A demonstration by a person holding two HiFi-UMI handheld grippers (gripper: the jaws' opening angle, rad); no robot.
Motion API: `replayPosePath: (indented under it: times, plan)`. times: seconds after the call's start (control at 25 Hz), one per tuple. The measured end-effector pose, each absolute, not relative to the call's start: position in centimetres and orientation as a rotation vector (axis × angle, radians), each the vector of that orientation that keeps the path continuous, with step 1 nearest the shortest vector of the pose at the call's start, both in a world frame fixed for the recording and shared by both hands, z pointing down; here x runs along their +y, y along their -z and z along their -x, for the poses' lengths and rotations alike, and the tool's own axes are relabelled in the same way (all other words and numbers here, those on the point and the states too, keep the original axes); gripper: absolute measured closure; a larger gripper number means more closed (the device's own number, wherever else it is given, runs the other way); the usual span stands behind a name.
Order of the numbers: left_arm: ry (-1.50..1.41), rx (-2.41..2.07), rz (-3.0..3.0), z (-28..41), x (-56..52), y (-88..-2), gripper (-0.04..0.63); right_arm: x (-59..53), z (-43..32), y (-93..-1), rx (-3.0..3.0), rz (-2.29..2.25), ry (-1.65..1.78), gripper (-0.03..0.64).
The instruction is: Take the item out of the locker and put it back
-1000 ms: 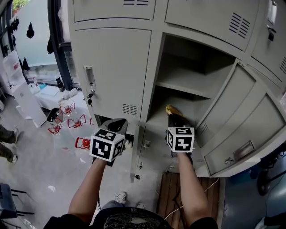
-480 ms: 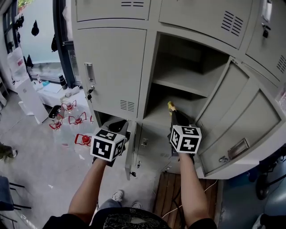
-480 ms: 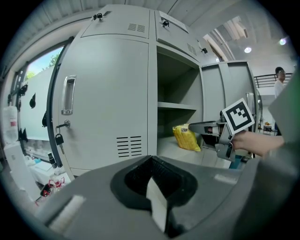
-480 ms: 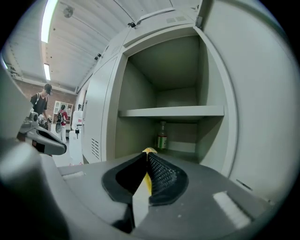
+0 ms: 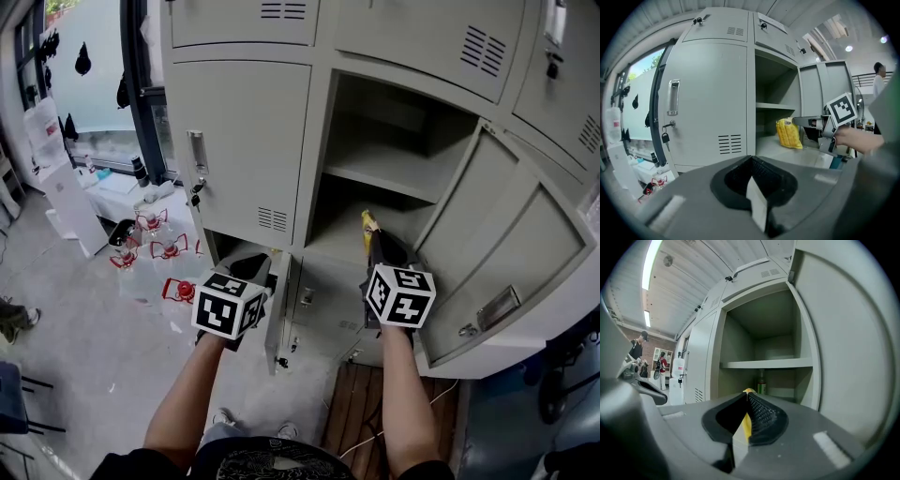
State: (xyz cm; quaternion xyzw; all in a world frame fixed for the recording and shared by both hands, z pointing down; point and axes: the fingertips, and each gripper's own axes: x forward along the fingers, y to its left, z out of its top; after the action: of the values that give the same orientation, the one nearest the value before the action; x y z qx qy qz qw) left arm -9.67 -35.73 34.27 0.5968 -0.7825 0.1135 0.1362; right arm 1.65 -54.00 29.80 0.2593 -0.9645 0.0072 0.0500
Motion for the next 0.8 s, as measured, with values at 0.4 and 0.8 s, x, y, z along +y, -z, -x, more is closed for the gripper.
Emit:
replayPosePath:
  times: [0.4, 0.8]
  plan:
    - [-0.308, -2.241, -1.769, 11.1, -32.6, -34.2, 0.594, -49.5, -1.4, -28.1, -2.969, -0.836, -0.015, 0.588]
    - [-0.280, -2.206, -1.820, 13.3, -27.2, -34.2, 0.594, -42.4, 0.7, -25.8, -2.992, -0.860, 0.039, 0.588]
